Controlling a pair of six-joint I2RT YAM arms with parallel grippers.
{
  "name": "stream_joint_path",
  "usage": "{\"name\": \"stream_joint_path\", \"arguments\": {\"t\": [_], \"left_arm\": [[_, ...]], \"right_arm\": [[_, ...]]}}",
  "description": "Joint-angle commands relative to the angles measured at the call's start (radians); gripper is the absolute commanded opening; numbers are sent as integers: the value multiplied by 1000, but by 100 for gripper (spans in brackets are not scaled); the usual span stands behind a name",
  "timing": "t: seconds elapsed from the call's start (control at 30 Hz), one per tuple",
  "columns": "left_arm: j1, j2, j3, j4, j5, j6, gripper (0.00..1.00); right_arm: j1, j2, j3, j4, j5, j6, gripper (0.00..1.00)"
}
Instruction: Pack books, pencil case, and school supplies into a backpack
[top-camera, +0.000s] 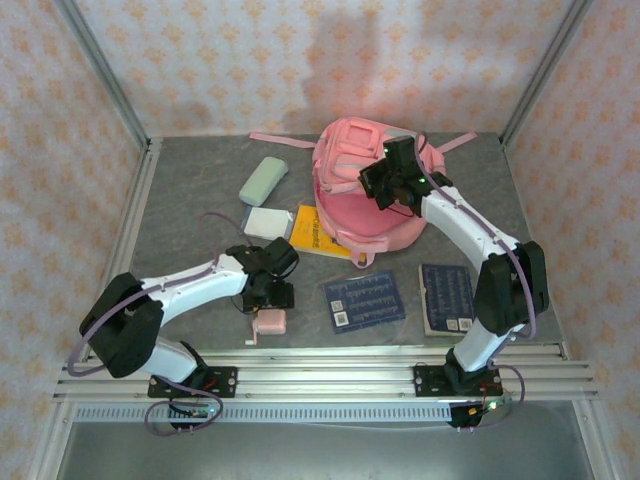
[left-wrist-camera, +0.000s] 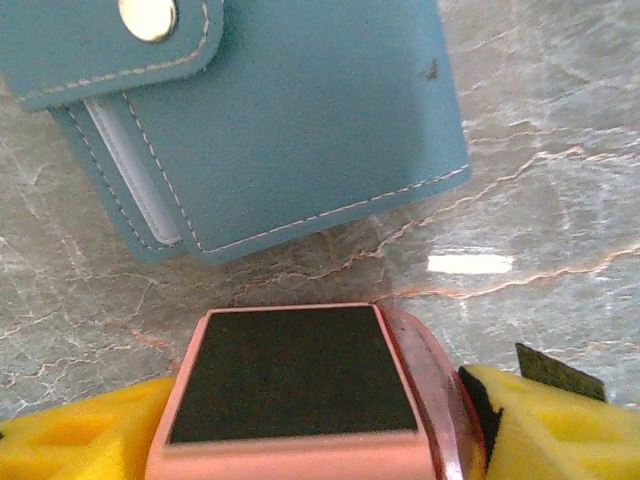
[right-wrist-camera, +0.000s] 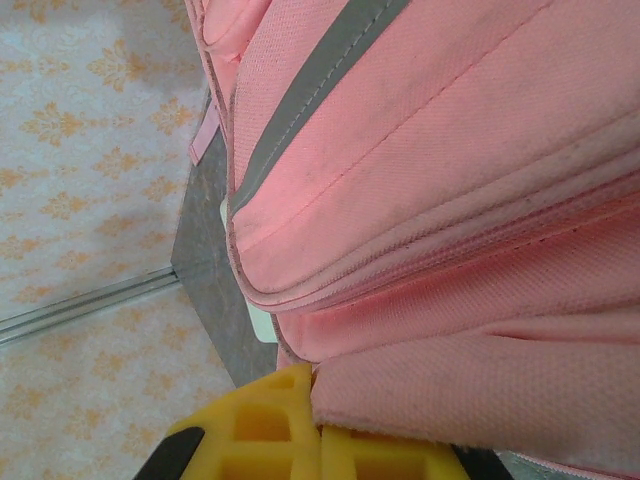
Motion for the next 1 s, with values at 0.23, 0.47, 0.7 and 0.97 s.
{"name": "stream_joint_path", "arguments": {"t": [0.23,0.47,0.7,0.97], "left_arm": [[-8,17,-12,-57,-1,10,66],[-6,-37,90,-140,-52,44,39],[55,-66,311,-178,-19,28,37],[101,82,525,141,69,-248,34]], "right_arm": [[-3,-12,33,3,28,-9,0],[-3,-27,41,-2,30,-14,0],[-1,-41,107,-19,7,23,0],[17,-24,254,-4,5,126,0]]}}
